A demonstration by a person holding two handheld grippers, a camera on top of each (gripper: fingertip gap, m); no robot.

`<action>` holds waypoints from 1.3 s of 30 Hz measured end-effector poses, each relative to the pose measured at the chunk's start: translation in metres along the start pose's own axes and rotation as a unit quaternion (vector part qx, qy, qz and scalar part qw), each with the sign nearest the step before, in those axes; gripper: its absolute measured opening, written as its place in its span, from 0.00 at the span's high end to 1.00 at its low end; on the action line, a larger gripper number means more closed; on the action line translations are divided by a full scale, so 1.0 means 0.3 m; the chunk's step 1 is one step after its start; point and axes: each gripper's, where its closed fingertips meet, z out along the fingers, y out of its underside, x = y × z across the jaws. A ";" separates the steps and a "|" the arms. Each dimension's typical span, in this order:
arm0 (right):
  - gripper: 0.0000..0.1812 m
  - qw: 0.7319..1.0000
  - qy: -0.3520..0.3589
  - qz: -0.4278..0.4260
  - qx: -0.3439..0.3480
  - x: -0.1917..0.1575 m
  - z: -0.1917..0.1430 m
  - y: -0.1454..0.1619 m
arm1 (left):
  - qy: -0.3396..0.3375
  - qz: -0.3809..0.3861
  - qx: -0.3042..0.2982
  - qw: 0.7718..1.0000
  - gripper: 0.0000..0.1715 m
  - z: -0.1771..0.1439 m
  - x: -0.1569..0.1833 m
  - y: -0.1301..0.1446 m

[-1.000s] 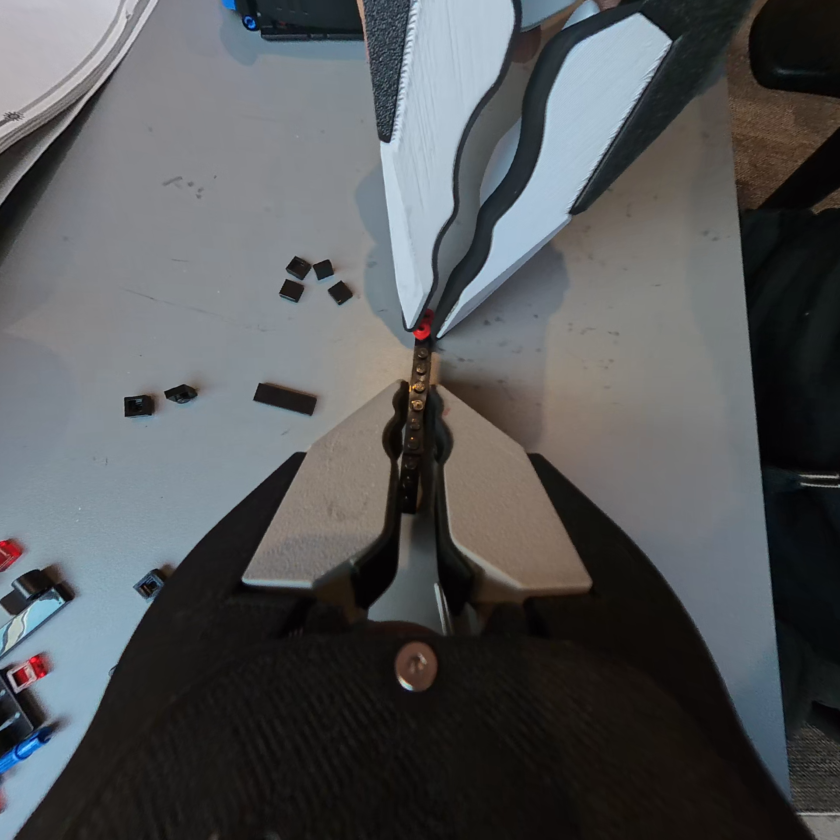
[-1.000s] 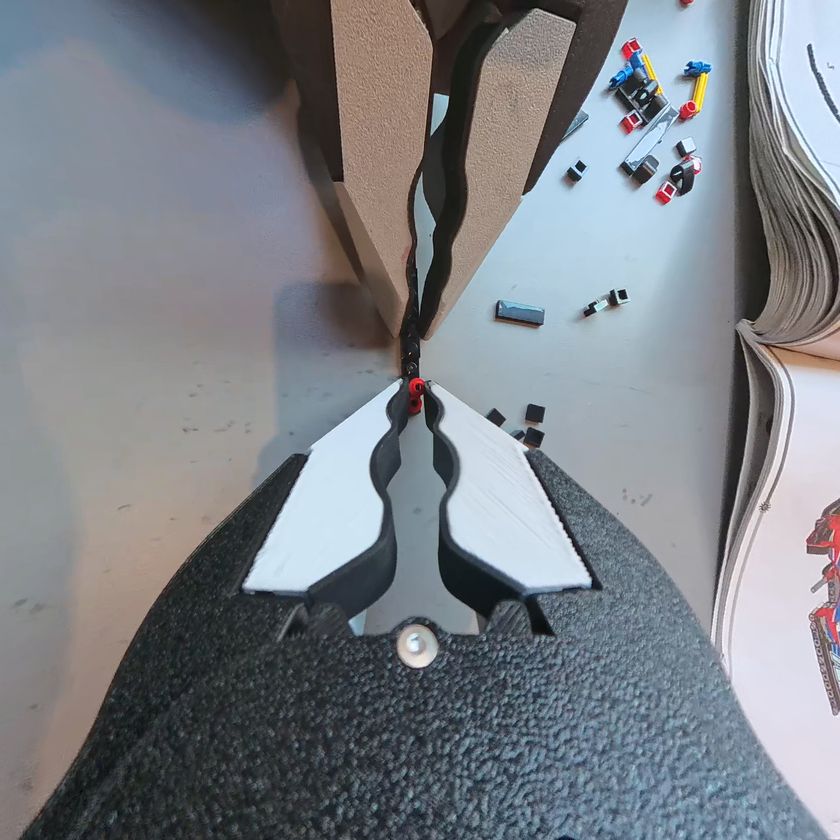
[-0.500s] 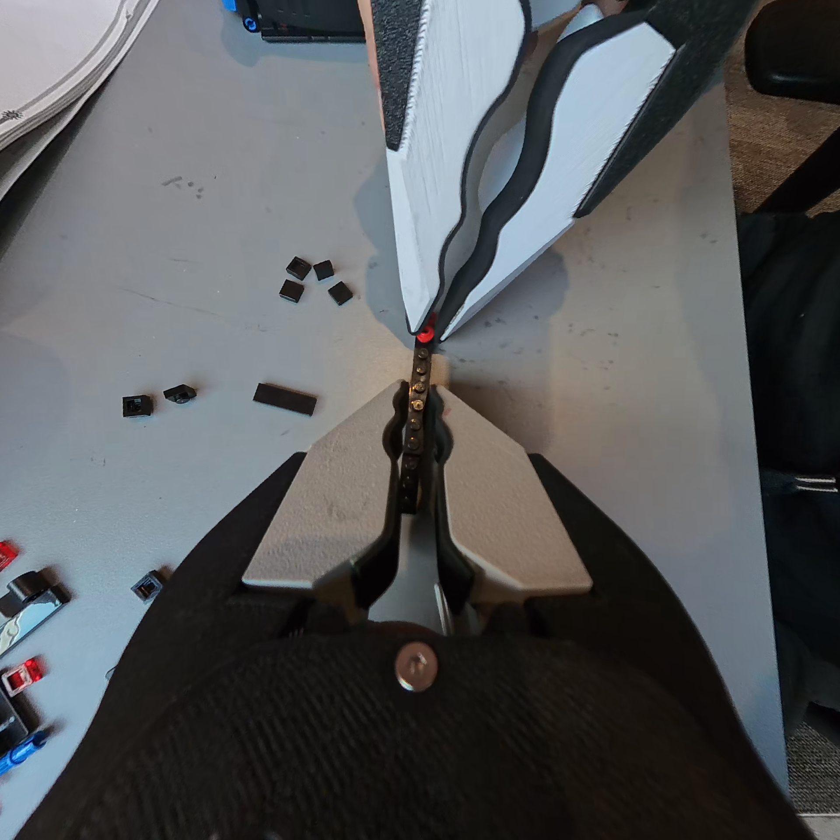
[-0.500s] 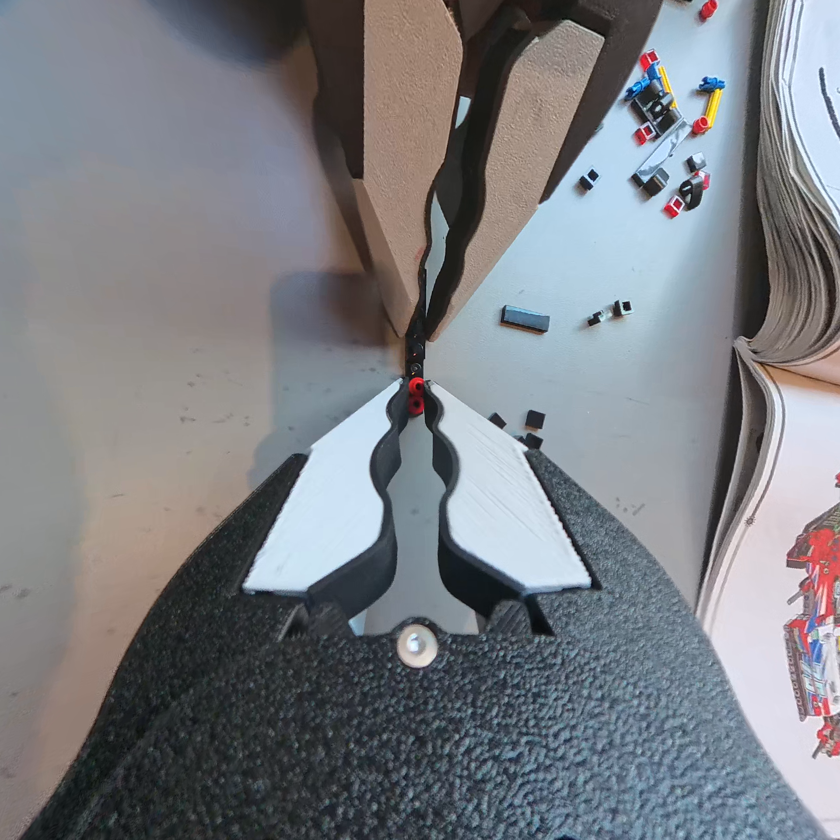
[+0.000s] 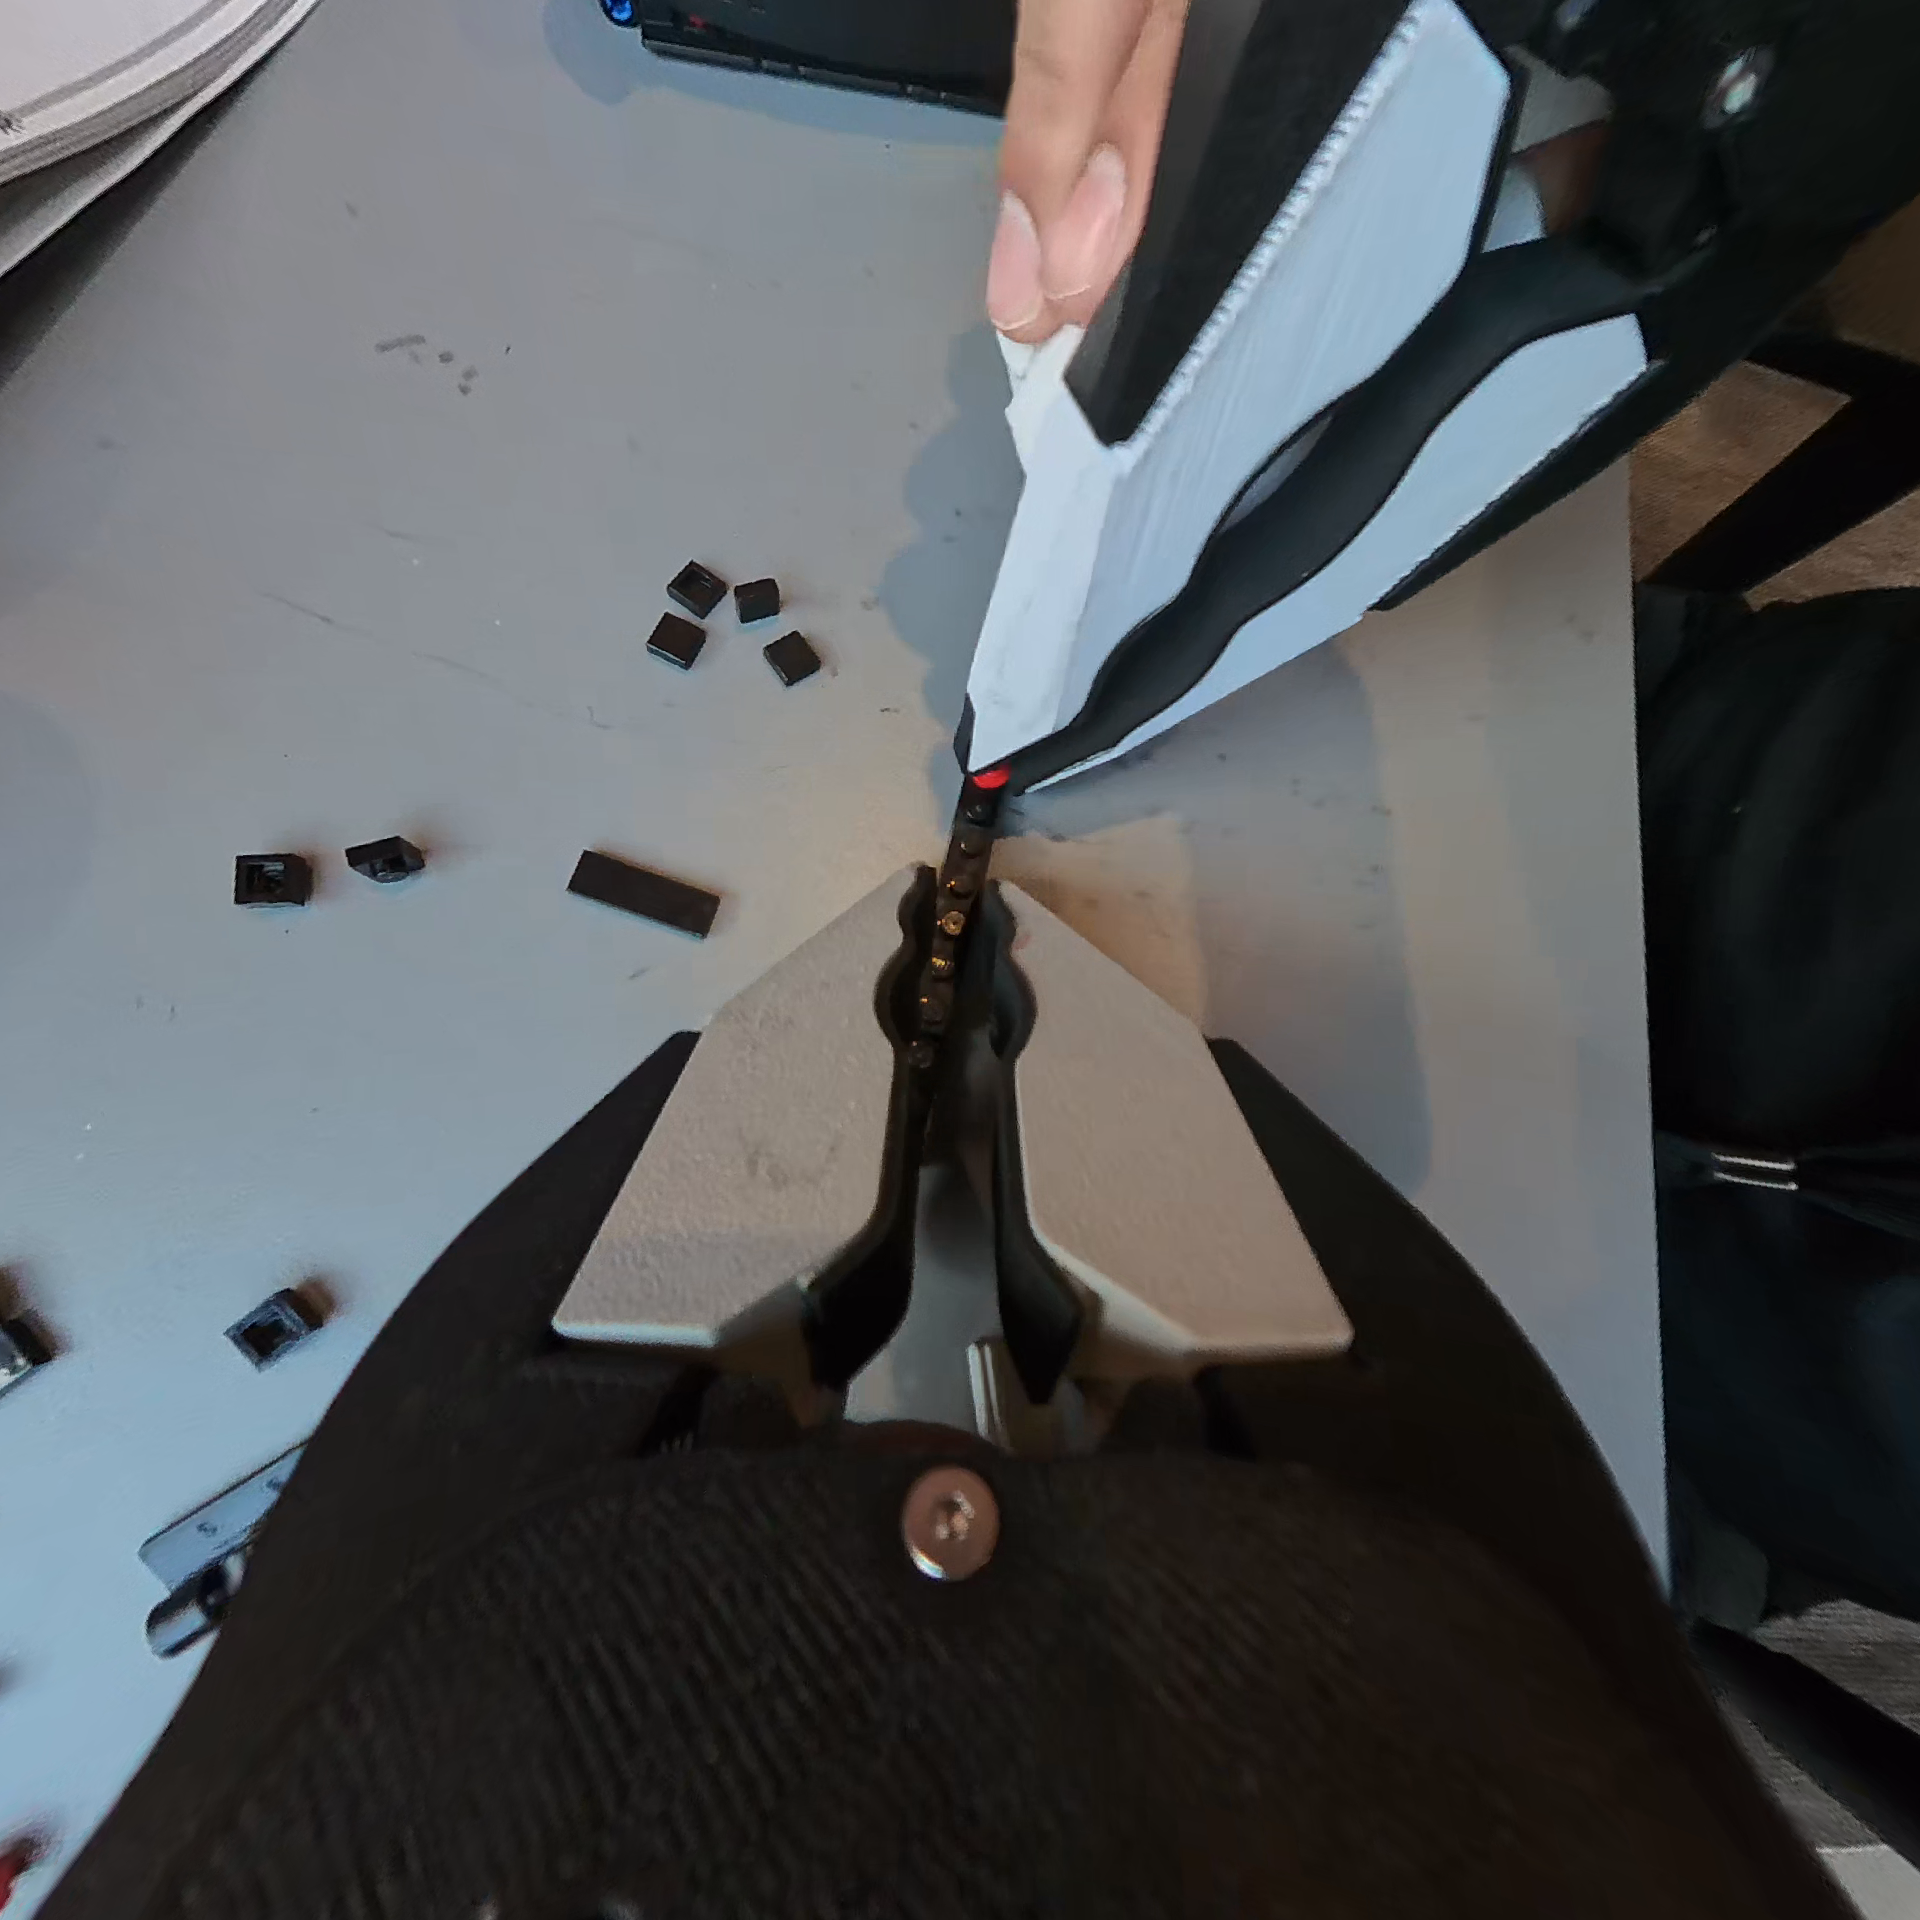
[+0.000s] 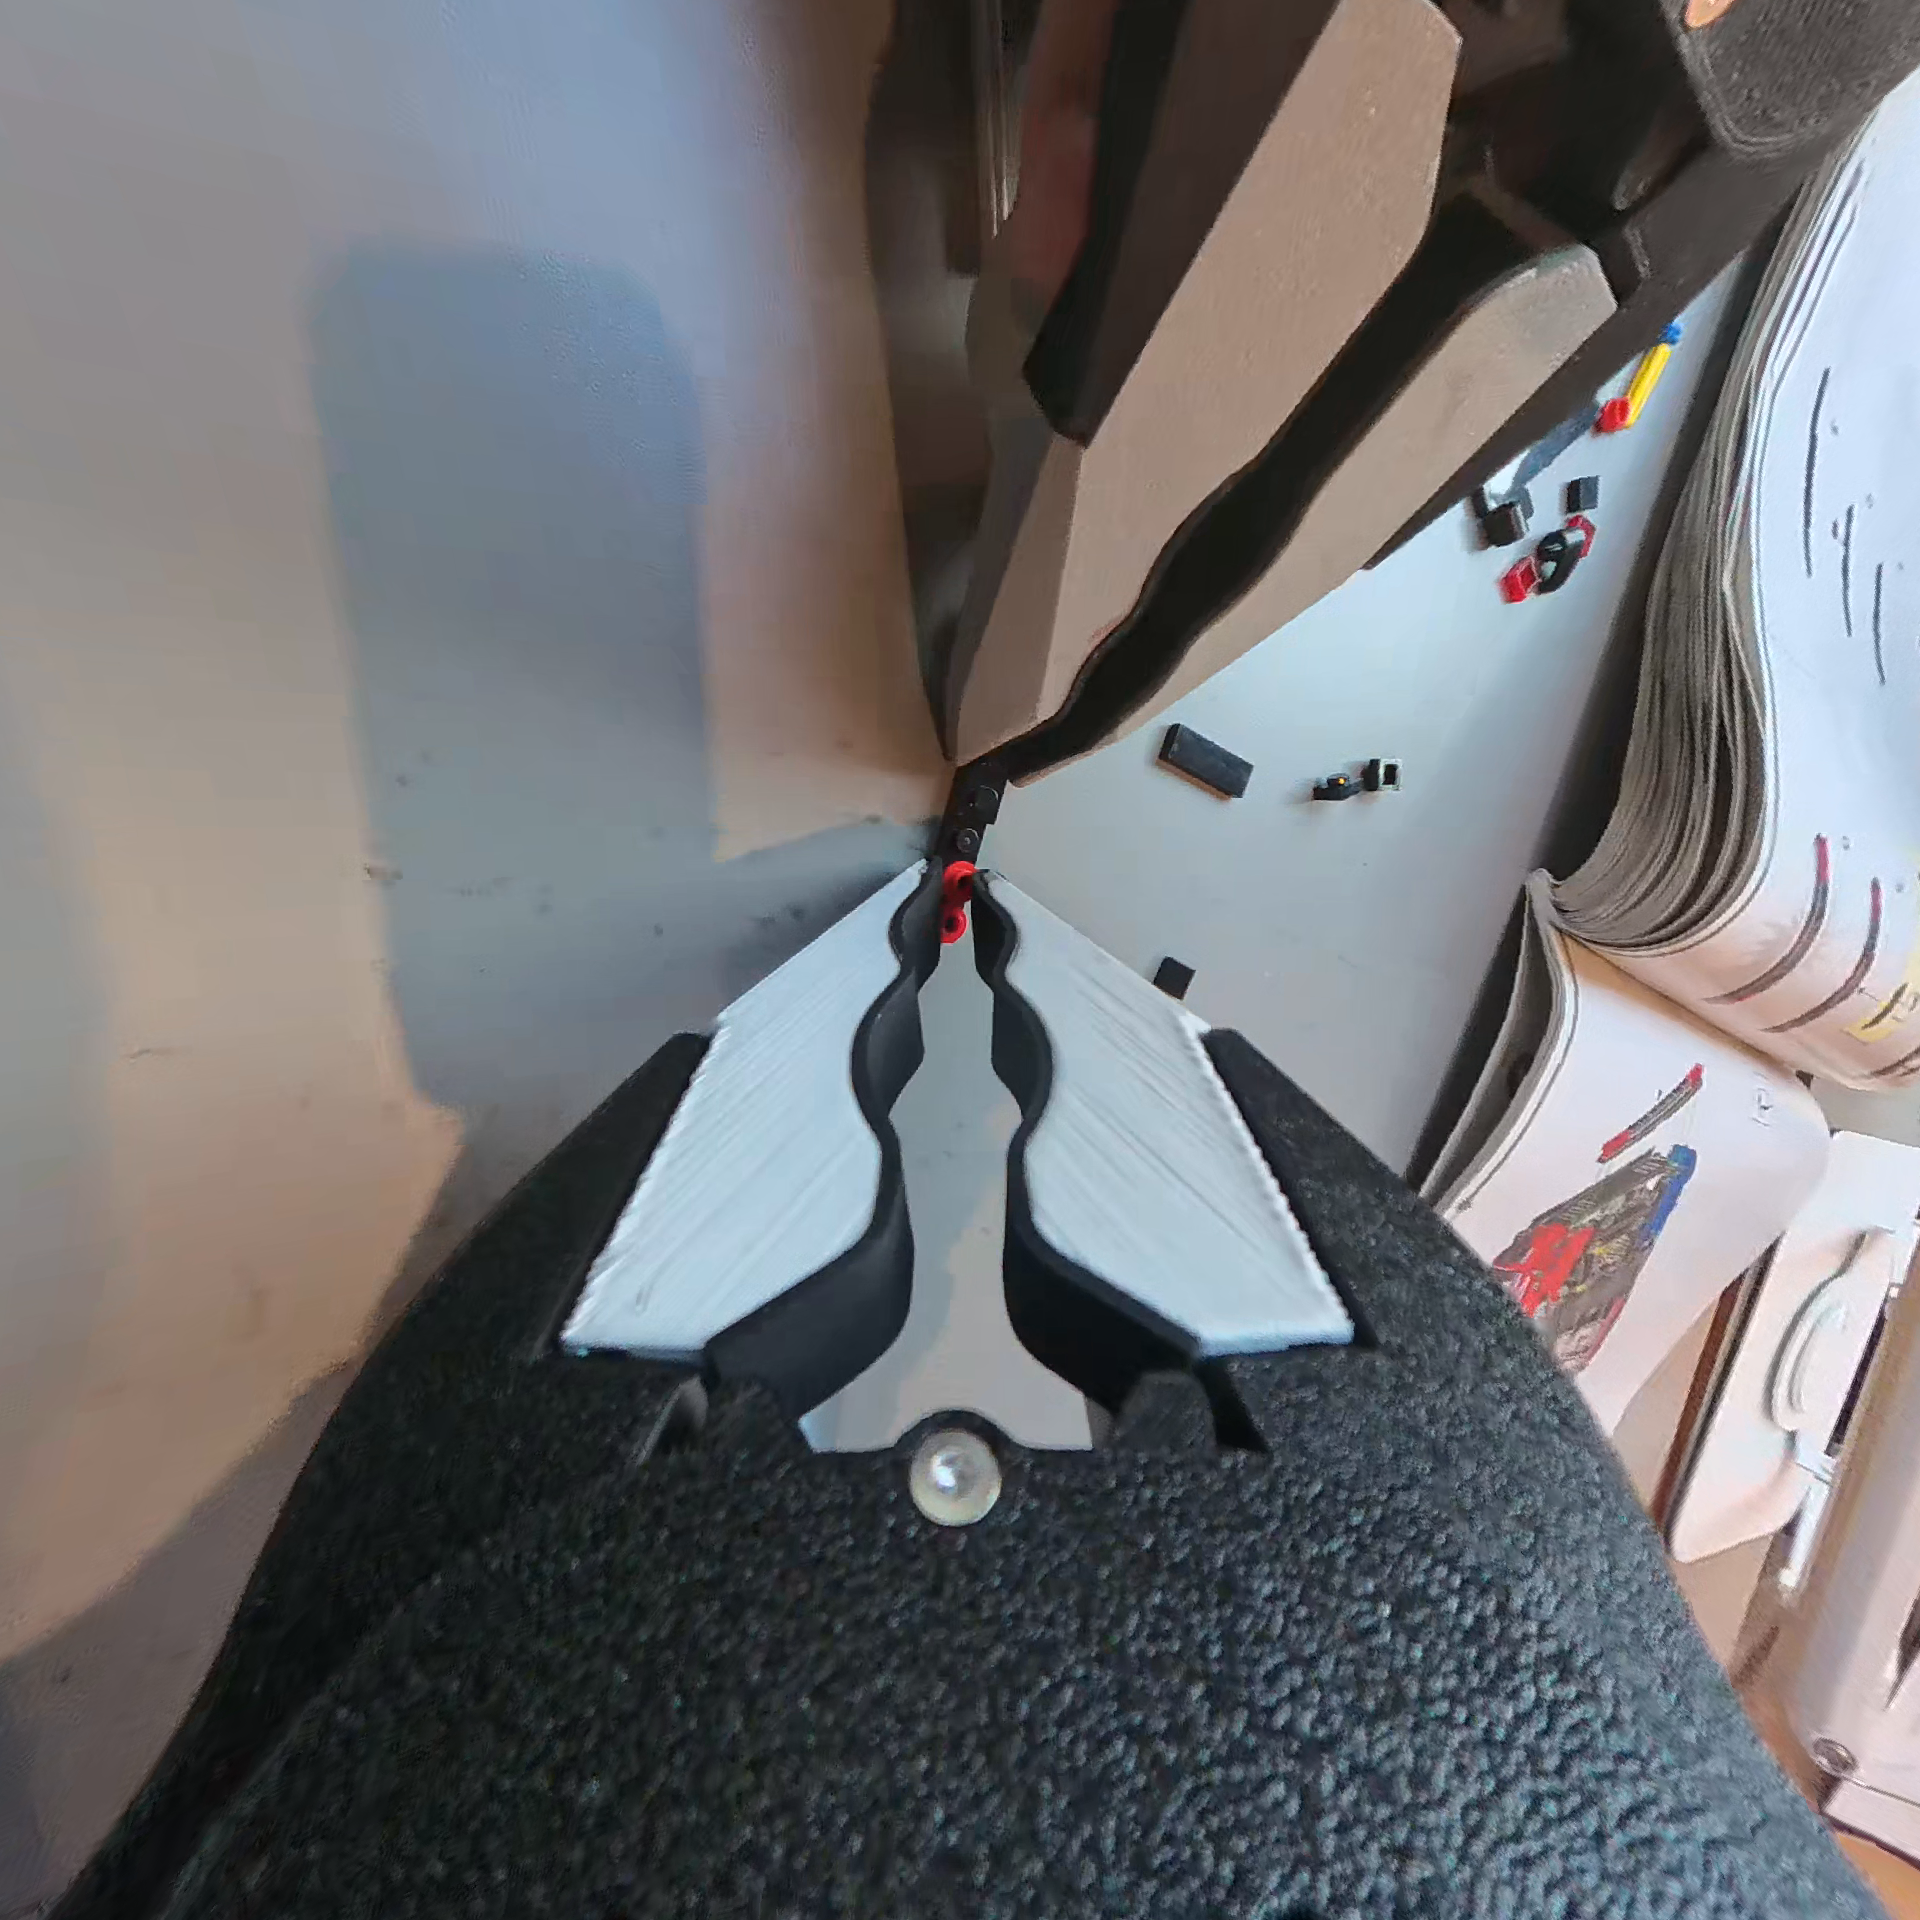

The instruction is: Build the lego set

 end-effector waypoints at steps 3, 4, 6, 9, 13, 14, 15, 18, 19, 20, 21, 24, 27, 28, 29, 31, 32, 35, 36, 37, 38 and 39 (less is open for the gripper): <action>0.98 1.000 -0.003 0.006 0.001 -0.001 0.001 0.001 | 0.005 -0.010 0.002 1.000 0.97 0.000 0.000 0.000; 0.98 1.000 -0.015 0.024 0.007 -0.001 0.001 0.001 | 0.005 -0.012 0.002 1.000 0.97 0.000 0.000 0.000; 0.98 0.998 -0.027 0.050 0.021 -0.002 0.001 0.000 | 0.005 -0.014 0.002 1.000 0.97 0.000 0.000 0.000; 0.97 0.997 -0.014 0.074 0.035 0.001 0.001 -0.001 | 0.001 -0.006 0.001 1.000 0.97 0.001 0.000 0.000; 0.95 0.995 0.000 0.092 0.047 0.005 -0.003 0.001 | 0.003 -0.005 0.005 1.000 0.97 0.002 0.001 -0.002; 0.92 0.993 -0.009 0.104 0.049 0.000 -0.005 0.000 | 0.004 -0.005 0.005 1.000 0.97 0.002 0.001 -0.003; 0.92 0.991 -0.019 0.117 0.055 -0.004 -0.009 -0.004 | 0.004 -0.004 0.006 1.000 0.97 0.002 0.002 -0.002; 0.96 0.988 -0.027 0.135 0.068 0.012 -0.031 -0.012 | 0.001 0.007 0.005 1.000 0.97 0.003 0.004 -0.002; 1.00 0.988 -0.025 0.136 0.068 0.024 -0.036 -0.011 | 0.003 0.008 0.005 1.000 0.97 0.004 0.007 -0.002; 1.00 0.988 -0.026 0.139 0.066 0.033 -0.039 -0.009 | 0.004 0.010 0.005 1.000 0.97 0.005 0.010 -0.003; 1.00 0.987 -0.036 0.145 0.063 0.034 -0.038 -0.006 | 0.005 0.011 0.005 1.000 0.97 0.006 0.011 -0.003; 1.00 0.986 -0.063 0.146 0.052 0.023 -0.026 -0.001 | 0.006 0.010 0.006 1.000 0.97 0.006 0.011 -0.003; 1.00 0.989 -0.068 0.129 0.039 0.015 -0.016 0.007 | 0.007 0.009 0.007 1.000 0.97 0.006 0.011 -0.004; 1.00 0.989 -0.070 0.127 0.039 0.014 -0.017 0.006 | 0.007 0.009 0.006 1.000 0.97 0.006 0.011 -0.003; 1.00 0.989 -0.073 0.127 0.037 0.014 -0.017 0.006 | 0.007 0.008 0.007 1.000 0.97 0.006 0.011 -0.004; 1.00 0.989 -0.076 0.119 0.033 0.012 -0.017 0.006 | 0.007 0.008 0.007 1.000 0.97 0.006 0.011 -0.004; 1.00 0.990 -0.076 0.112 0.030 0.012 -0.018 0.007 | 0.008 0.007 0.007 1.000 0.97 0.006 0.011 -0.004; 1.00 0.991 -0.079 0.107 0.030 0.015 -0.023 -0.002 | 0.006 0.010 0.006 1.000 0.97 0.006 0.011 -0.003; 1.00 0.991 -0.081 0.106 0.030 0.015 -0.022 -0.003 | 0.005 0.011 0.006 1.000 0.97 0.006 0.011 -0.003; 1.00 0.991 -0.081 0.103 0.024 0.015 -0.019 0.001 | 0.004 0.012 0.006 1.000 0.97 0.006 0.011 -0.004; 1.00 0.991 -0.083 0.099 0.019 0.013 -0.016 0.006 | 0.004 0.013 0.006 1.000 0.97 0.006 0.011 -0.003; 1.00 0.992 -0.084 0.096 0.019 0.011 -0.016 0.005 | 0.005 0.012 0.006 1.000 0.97 0.006 0.011 -0.003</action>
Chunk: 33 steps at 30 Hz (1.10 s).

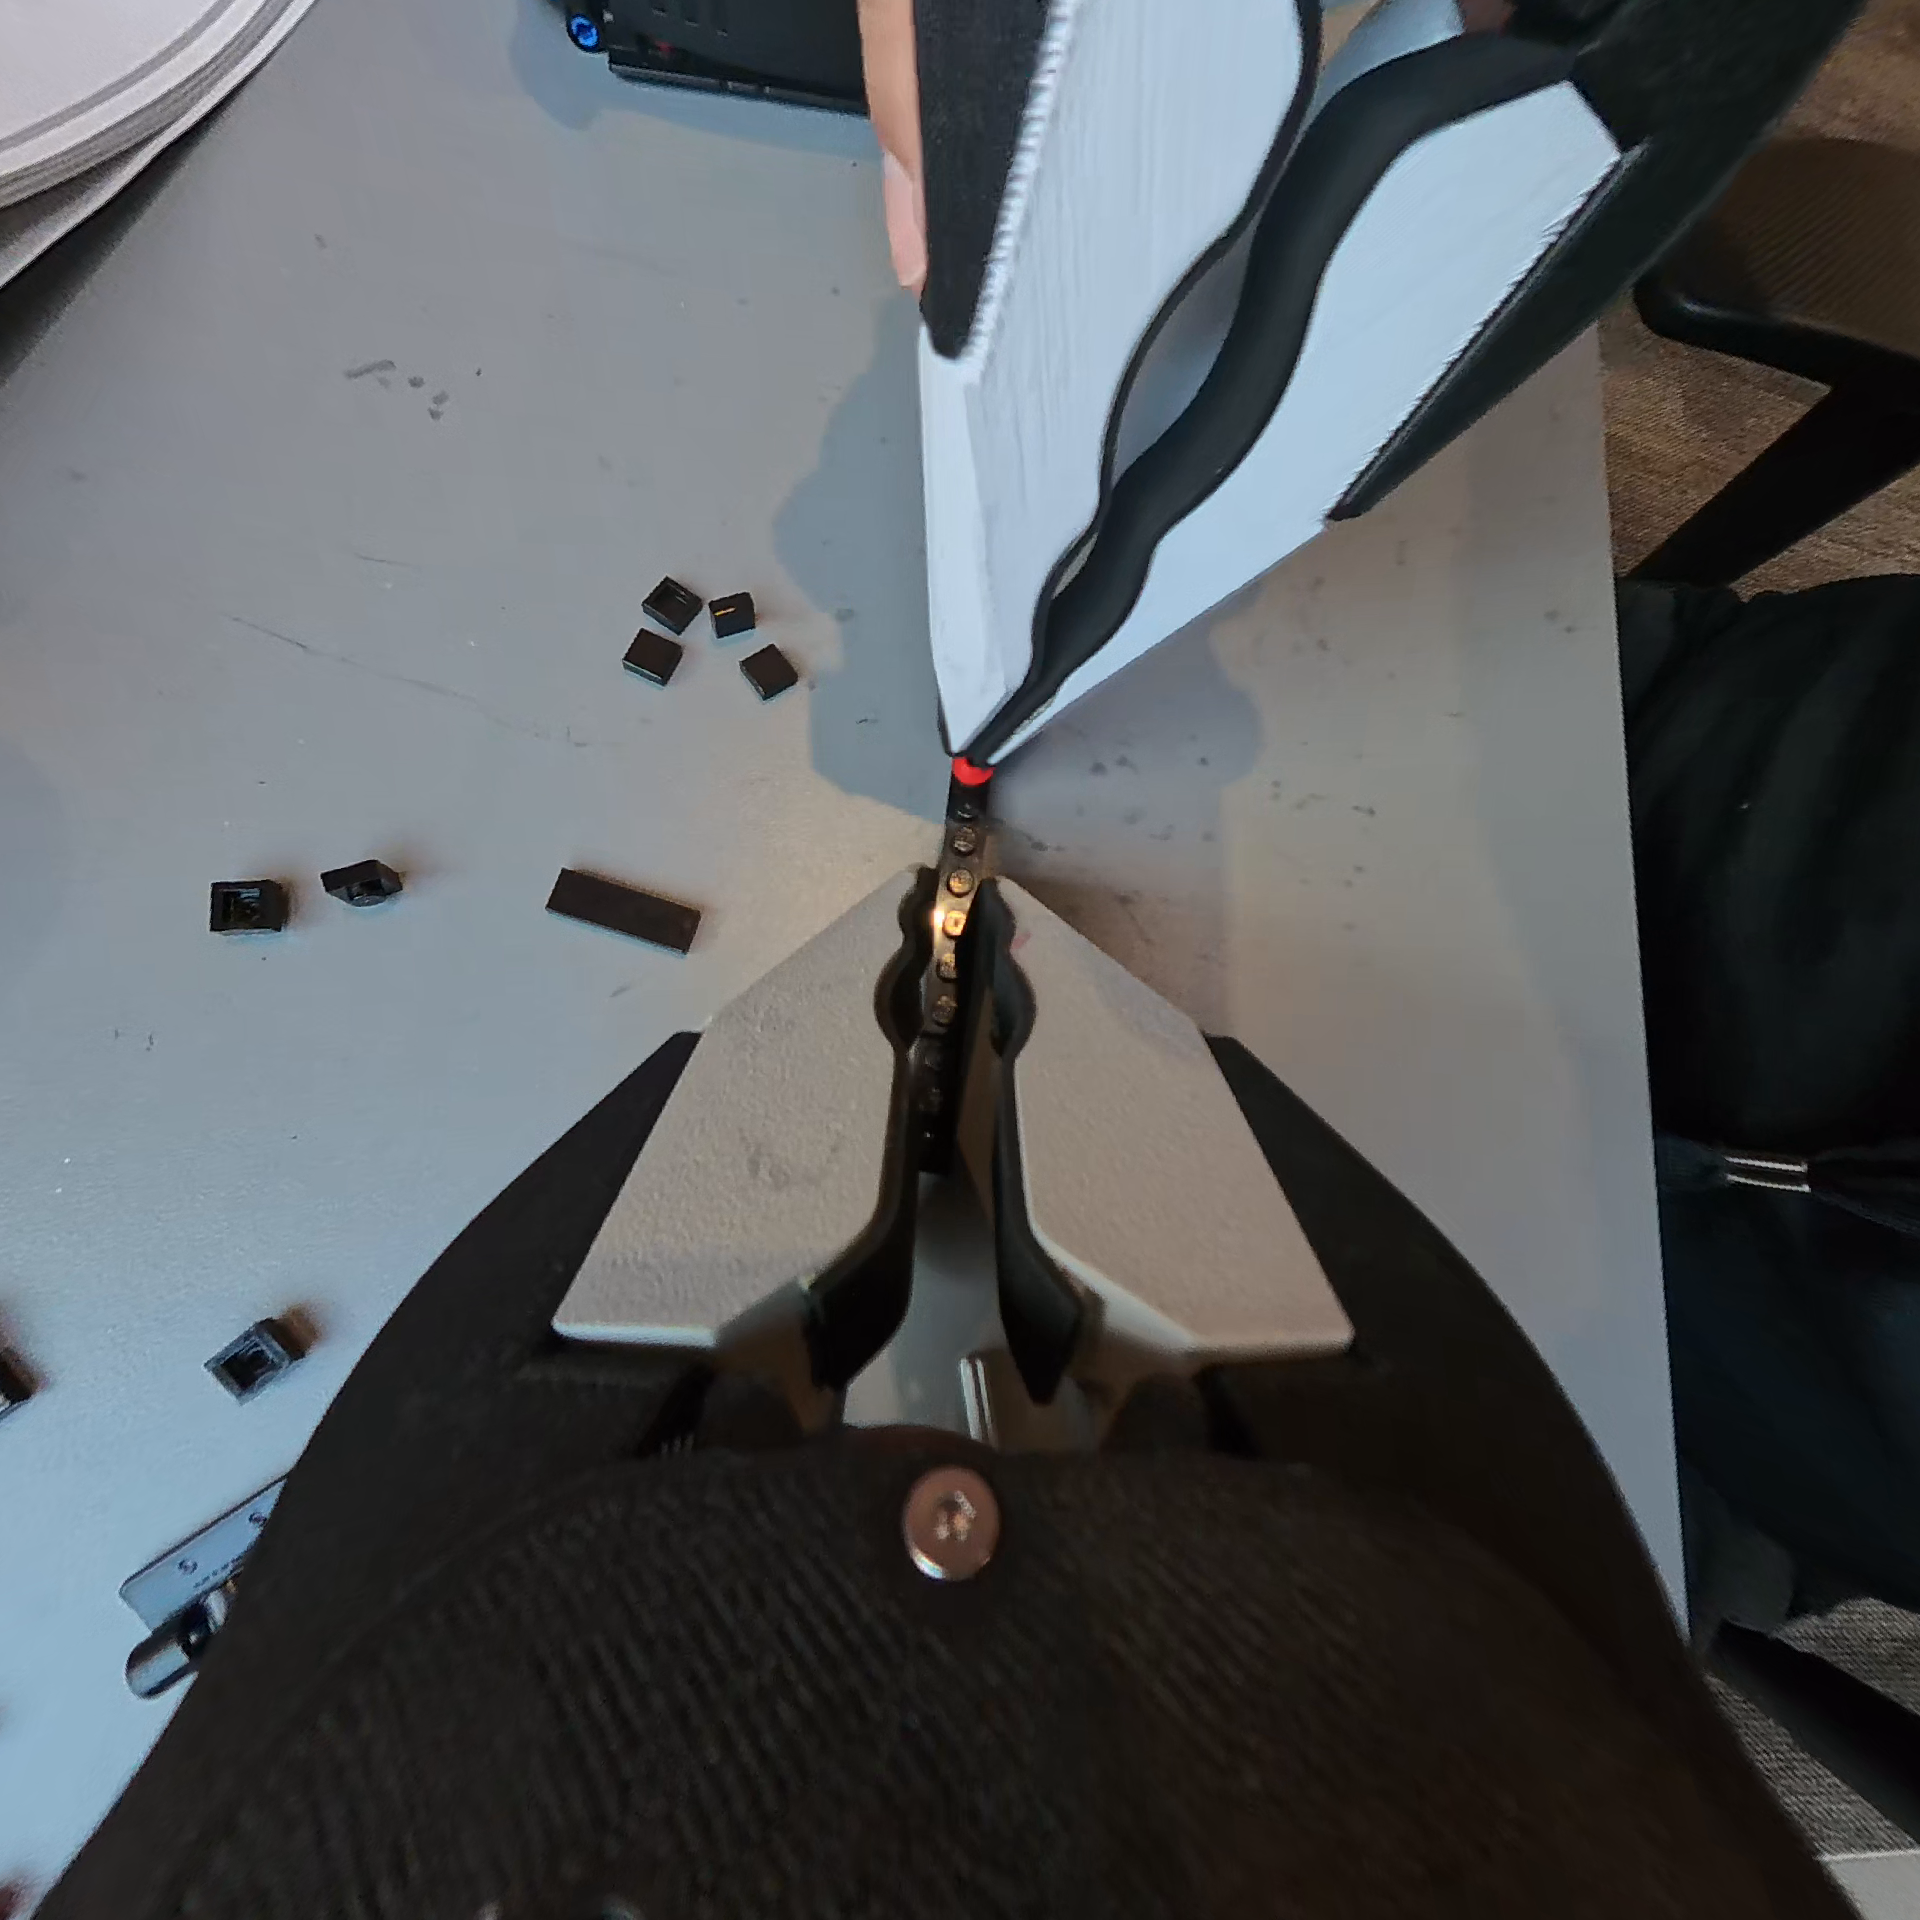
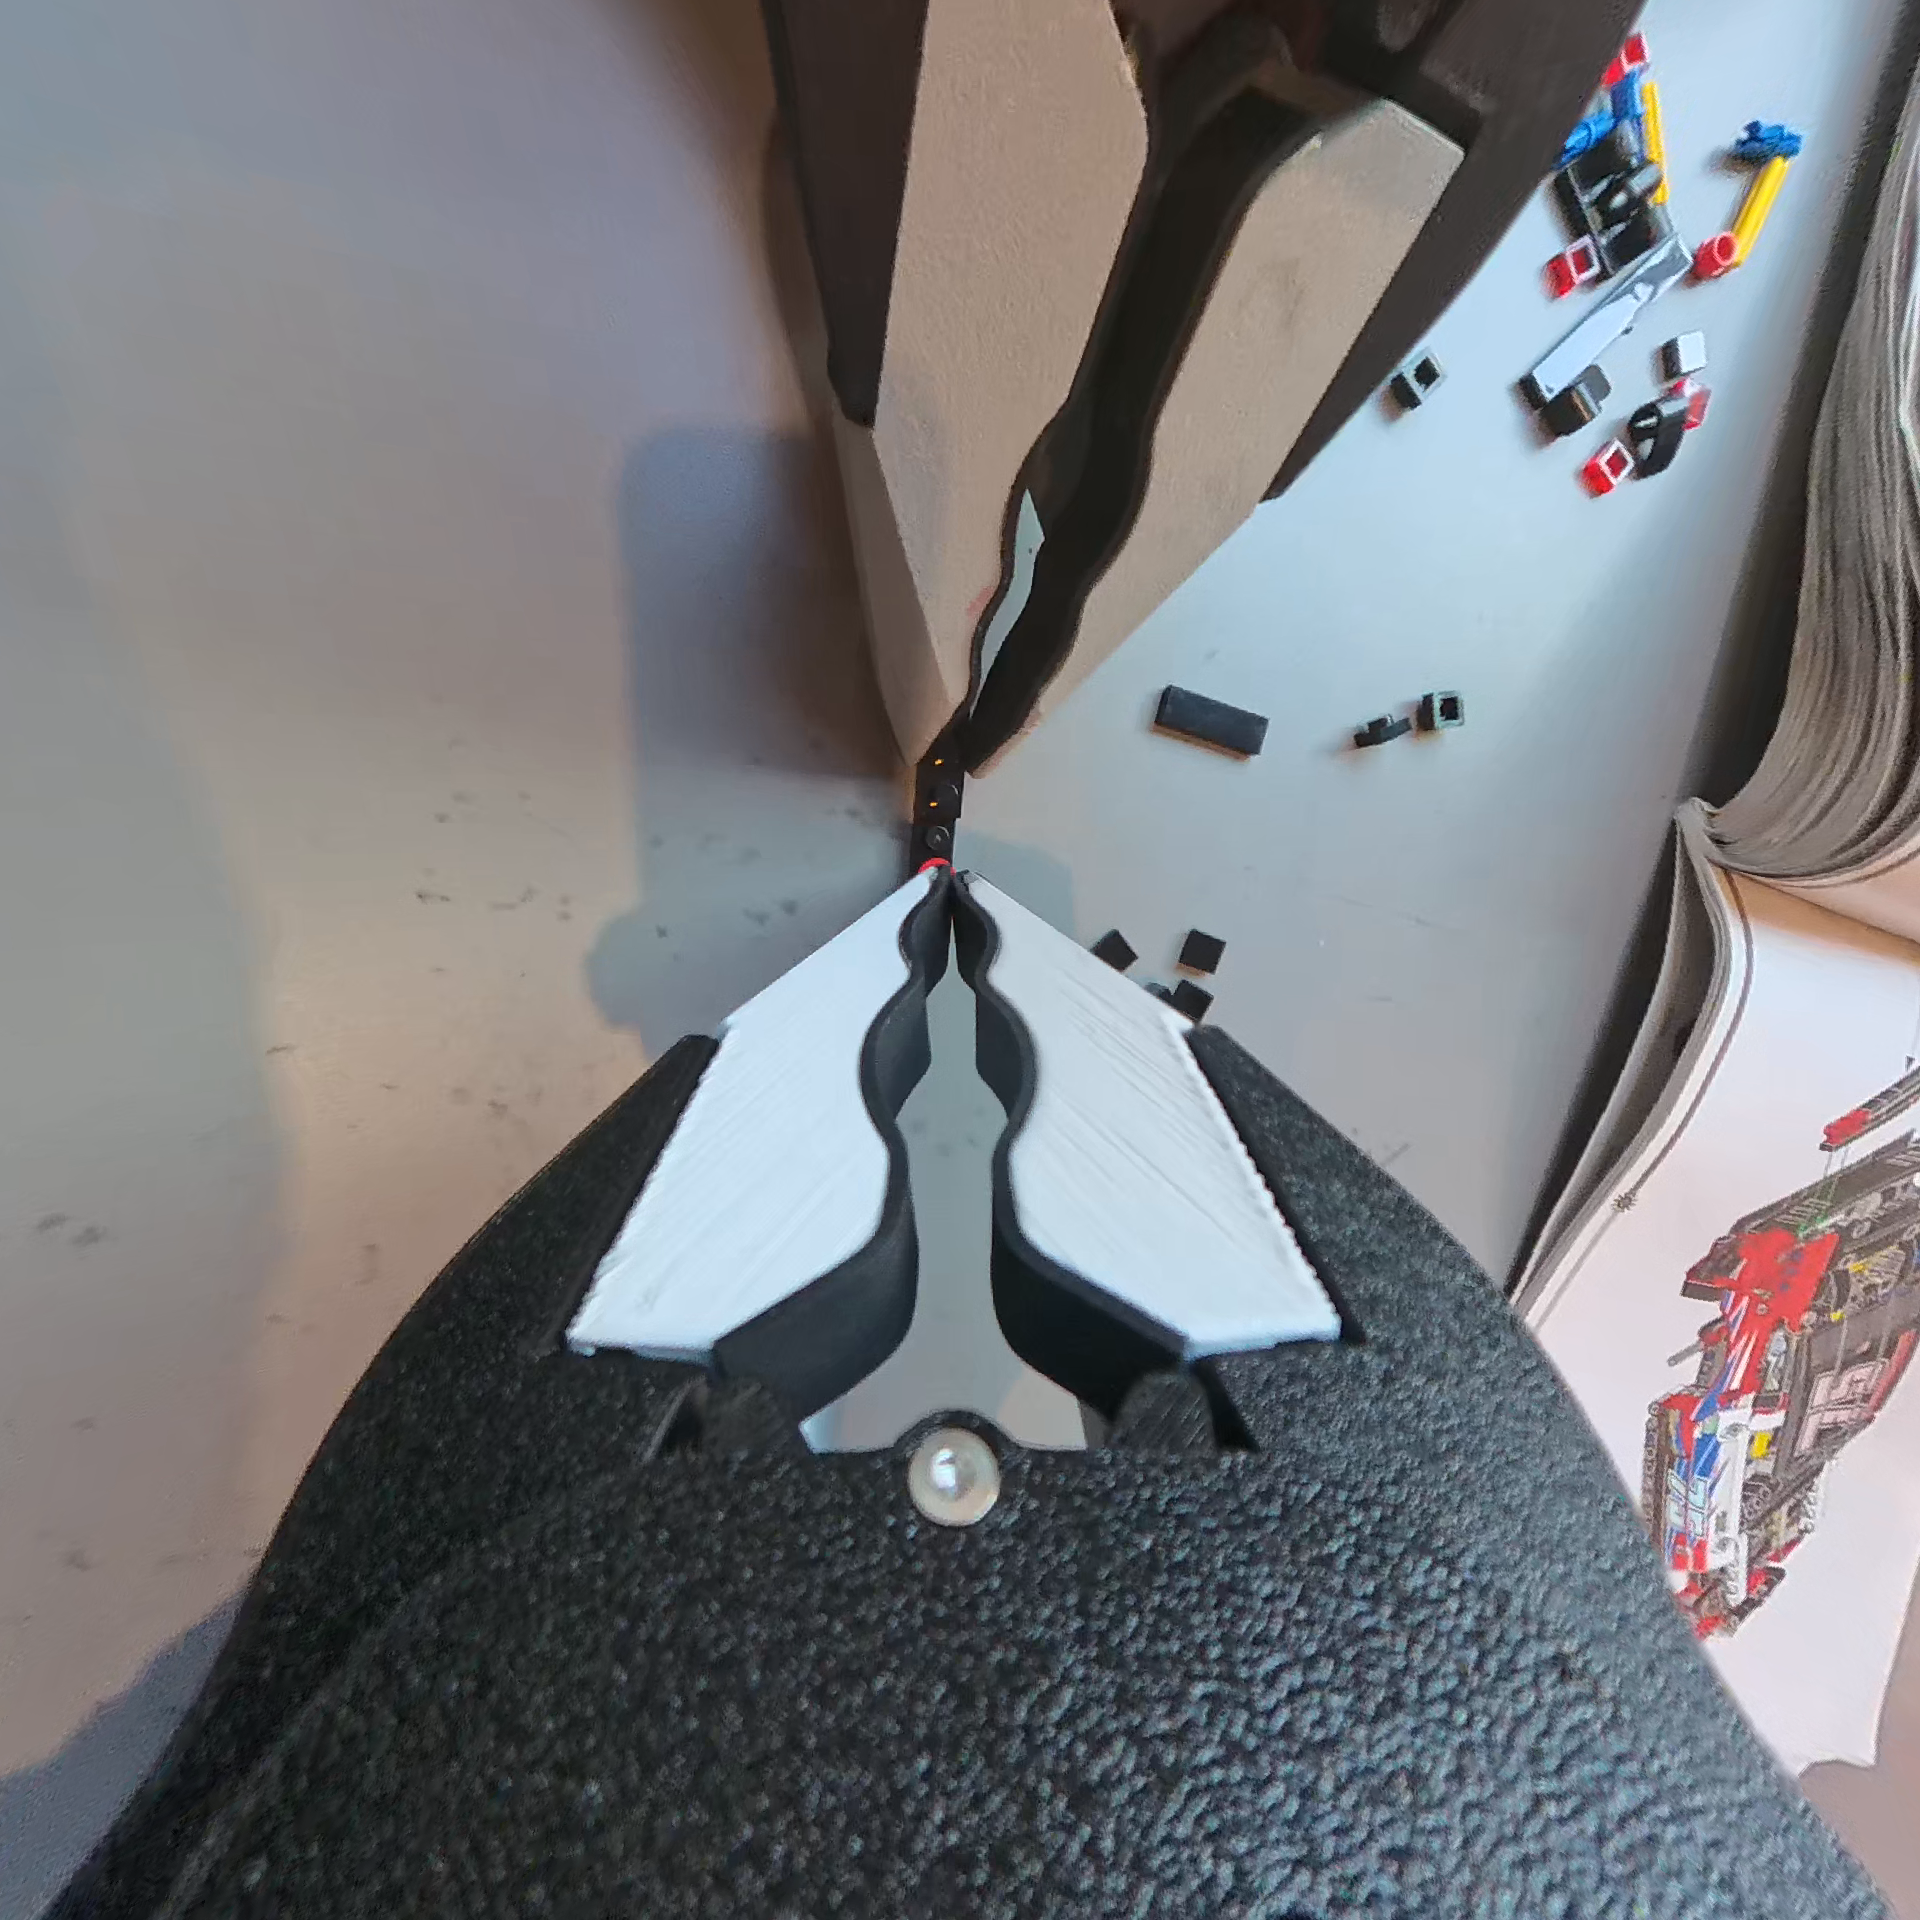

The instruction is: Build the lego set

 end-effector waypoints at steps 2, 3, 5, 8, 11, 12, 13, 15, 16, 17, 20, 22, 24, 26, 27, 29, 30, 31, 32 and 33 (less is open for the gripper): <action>1.00 1.000 0.000 -0.003 -0.004 -0.001 0.000 0.000 | 0.001 -0.001 0.001 1.000 0.97 0.000 0.000 0.000; 1.00 1.000 -0.001 -0.005 -0.004 -0.002 0.000 0.000 | 0.001 -0.002 0.001 1.000 0.97 0.000 0.000 0.000; 1.00 1.000 -0.005 -0.009 -0.004 -0.006 0.001 0.000 | -0.003 0.000 -0.001 1.000 0.97 0.000 -0.001 0.001; 1.00 1.000 -0.002 -0.026 -0.012 -0.006 0.002 0.000 | -0.003 0.000 0.000 1.000 0.97 0.000 0.000 0.001; 1.00 0.999 -0.003 -0.036 -0.027 -0.007 0.003 0.001 | -0.004 0.001 -0.001 1.000 0.97 0.000 -0.001 0.001; 1.00 0.999 -0.006 -0.040 -0.031 -0.009 0.003 0.002 | -0.004 0.001 -0.001 1.000 0.97 0.000 0.000 0.001; 1.00 0.999 -0.011 -0.038 -0.032 -0.011 0.004 0.002 | -0.004 0.002 -0.001 1.000 0.97 0.001 0.000 0.002; 1.00 0.999 -0.025 -0.023 -0.027 -0.012 0.004 0.004 | -0.004 0.001 -0.001 1.000 0.97 0.001 -0.001 0.001; 1.00 0.999 -0.028 -0.018 -0.025 -0.012 0.004 0.004 | -0.004 0.001 -0.001 1.000 0.97 0.001 0.000 0.002; 1.00 0.999 -0.028 -0.020 -0.024 -0.013 0.005 0.003 | -0.004 0.001 -0.001 1.000 0.97 0.001 0.000 0.001; 1.00 0.999 -0.036 -0.017 -0.030 -0.012 0.006 0.003 | -0.003 -0.001 -0.001 1.000 0.97 0.000 0.000 0.001; 1.00 0.998 -0.052 -0.007 -0.035 -0.013 0.006 0.003 | -0.003 -0.002 -0.002 1.000 0.97 0.000 -0.001 0.001; 1.00 0.997 -0.072 0.013 -0.038 -0.013 0.007 0.003 | -0.004 -0.001 -0.003 1.000 0.97 0.001 -0.001 0.001; 1.00 0.993 -0.100 0.044 -0.037 -0.015 0.007 0.003 | -0.005 0.000 -0.003 1.000 0.97 0.001 -0.001 0.001; 1.00 0.991 -0.112 0.055 -0.038 -0.015 0.007 0.003 | -0.006 0.001 -0.004 1.000 0.97 0.001 -0.001 0.001; 1.00 0.990 -0.122 0.060 -0.043 -0.015 0.007 0.003 | -0.005 0.000 -0.003 1.000 0.97 0.001 -0.001 0.002; 1.00 0.989 -0.127 0.065 -0.045 -0.016 0.007 0.003 | -0.005 -0.001 -0.003 1.000 0.97 0.000 -0.001 0.001; 1.00 0.987 -0.134 0.073 -0.044 -0.015 0.008 0.003 | -0.004 -0.001 -0.003 1.000 0.97 0.001 -0.001 0.001; 1.00 0.986 -0.140 0.080 -0.040 -0.016 0.008 0.002 | -0.004 -0.001 -0.003 1.000 0.97 0.001 0.000 0.002; 1.00 0.985 -0.143 0.087 -0.035 -0.015 0.010 0.000 | -0.005 0.000 -0.003 1.000 0.97 0.000 -0.001 0.001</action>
